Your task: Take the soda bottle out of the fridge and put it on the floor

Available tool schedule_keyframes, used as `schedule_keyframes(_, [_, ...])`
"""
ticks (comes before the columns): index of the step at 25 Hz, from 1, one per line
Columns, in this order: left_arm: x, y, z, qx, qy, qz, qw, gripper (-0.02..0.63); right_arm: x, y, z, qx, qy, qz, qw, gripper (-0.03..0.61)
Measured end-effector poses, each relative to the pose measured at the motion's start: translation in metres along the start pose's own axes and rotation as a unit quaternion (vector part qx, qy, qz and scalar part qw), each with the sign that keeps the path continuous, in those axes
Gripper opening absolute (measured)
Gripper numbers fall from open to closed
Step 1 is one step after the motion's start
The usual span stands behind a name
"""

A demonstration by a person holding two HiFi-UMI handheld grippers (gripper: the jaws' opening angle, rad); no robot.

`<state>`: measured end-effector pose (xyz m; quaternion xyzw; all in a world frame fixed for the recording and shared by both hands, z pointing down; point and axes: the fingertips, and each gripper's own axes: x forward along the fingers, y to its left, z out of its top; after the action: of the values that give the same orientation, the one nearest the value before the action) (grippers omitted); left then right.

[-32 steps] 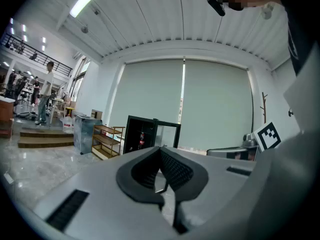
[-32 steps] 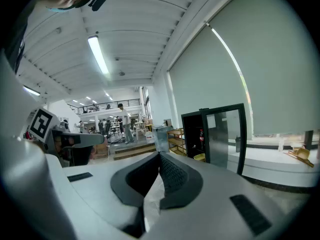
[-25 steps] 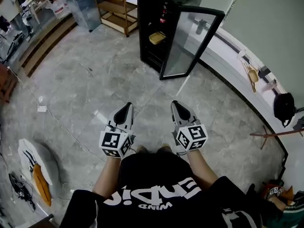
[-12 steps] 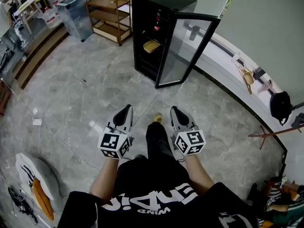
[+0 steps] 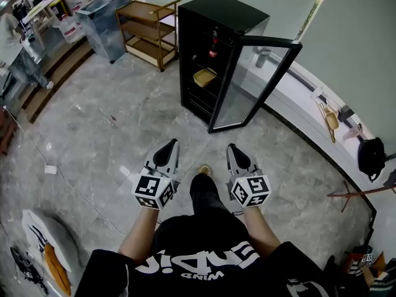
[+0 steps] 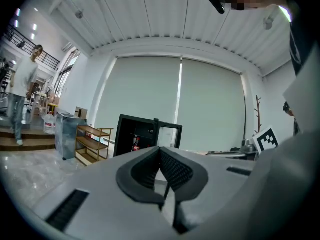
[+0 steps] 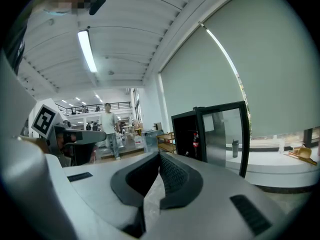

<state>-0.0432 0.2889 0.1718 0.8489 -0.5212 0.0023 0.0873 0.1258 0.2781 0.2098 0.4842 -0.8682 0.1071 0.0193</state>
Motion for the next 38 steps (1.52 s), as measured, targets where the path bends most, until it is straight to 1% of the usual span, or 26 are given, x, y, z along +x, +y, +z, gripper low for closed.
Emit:
schedule_keyframes(5, [0.060, 0.027, 0.029, 0.002, -0.011, 0.005, 0.9999, 0.008, 0.065, -0.031, 0.033, -0.004, -0.004, 0.014, 1.000, 0.018])
schedule_keyframes(12, [0.142, 0.058, 0.057, 0.005, -0.015, 0.017, 0.9997, 0.008, 0.145, -0.071, 0.073, -0.016, -0.008, 0.041, 0.999, 0.018])
schedule_keyframes(18, [0.196, 0.083, 0.066, 0.006, -0.019, 0.033, 0.9993, 0.008, 0.196, -0.097, 0.083, -0.019, -0.002, 0.056, 0.998, 0.018])
schedule_keyframes(23, [0.222, 0.098, 0.076, 0.011, -0.018, 0.033, 0.9992, 0.008, 0.222, -0.107, 0.092, -0.019, 0.001, 0.058, 0.998, 0.018])
schedule_keyframes(27, [0.239, 0.108, 0.082, 0.015, -0.016, 0.020, 0.9996, 0.008, 0.234, -0.111, 0.097, -0.016, -0.001, 0.050, 0.999, 0.018])
schedule_keyframes(34, [0.268, 0.140, 0.085, 0.014, -0.006, -0.018, 0.9997, 0.008, 0.261, -0.108, 0.097, -0.006, -0.003, 0.015, 1.000, 0.018])
schedule_keyframes(38, [0.286, 0.157, 0.079, 0.014, 0.005, -0.039, 0.9991, 0.008, 0.275, -0.110, 0.090, -0.001, 0.000, -0.006, 1.000, 0.018])
